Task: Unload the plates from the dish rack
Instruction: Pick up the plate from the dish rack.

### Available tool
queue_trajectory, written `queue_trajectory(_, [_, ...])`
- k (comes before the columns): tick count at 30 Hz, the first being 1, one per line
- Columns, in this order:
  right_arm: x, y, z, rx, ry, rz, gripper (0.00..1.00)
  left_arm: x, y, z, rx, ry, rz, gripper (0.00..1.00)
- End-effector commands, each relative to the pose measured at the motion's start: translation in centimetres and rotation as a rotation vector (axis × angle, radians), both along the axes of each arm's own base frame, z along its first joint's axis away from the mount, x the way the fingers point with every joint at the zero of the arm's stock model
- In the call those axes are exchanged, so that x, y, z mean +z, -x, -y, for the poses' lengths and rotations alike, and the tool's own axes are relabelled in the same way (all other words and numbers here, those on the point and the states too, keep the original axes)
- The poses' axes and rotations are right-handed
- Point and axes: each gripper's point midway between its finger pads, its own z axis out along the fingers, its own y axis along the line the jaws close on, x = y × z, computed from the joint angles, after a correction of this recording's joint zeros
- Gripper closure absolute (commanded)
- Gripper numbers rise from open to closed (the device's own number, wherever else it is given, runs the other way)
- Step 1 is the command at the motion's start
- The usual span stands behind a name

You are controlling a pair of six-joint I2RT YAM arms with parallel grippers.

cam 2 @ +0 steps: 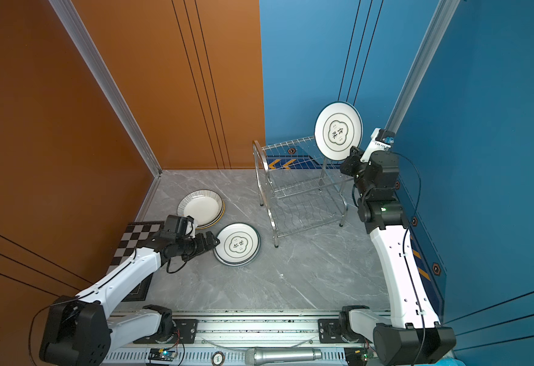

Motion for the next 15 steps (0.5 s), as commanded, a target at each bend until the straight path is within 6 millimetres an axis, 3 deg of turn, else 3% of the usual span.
queue_trajectory(1, [2.2, 2.5, -0.6, 0.062, -0.084, 0.095, 0.98, -0.4, 0.4, 0.2, -0.019, 0.011, -0.005, 0.02])
queue_trajectory(4, [1.7, 4.6, -0.8, 0.102, -0.152, 0.098, 0.98, 0.0, 0.5, 0.5, -0.031, 0.015, 0.012, 0.02])
queue_trajectory(7, [-0.1, 6.5, -1.3, 0.148, -0.248, 0.064, 0.99, 0.5, 0.7, 0.8, -0.035, 0.019, 0.031, 0.02])
queue_trajectory(15, [-9.5, 11.2, -3.9, 0.251, -0.430, -0.198, 1.00, 2.0, 1.5, 2.7, -0.079, 0.069, 0.092, 0.02])
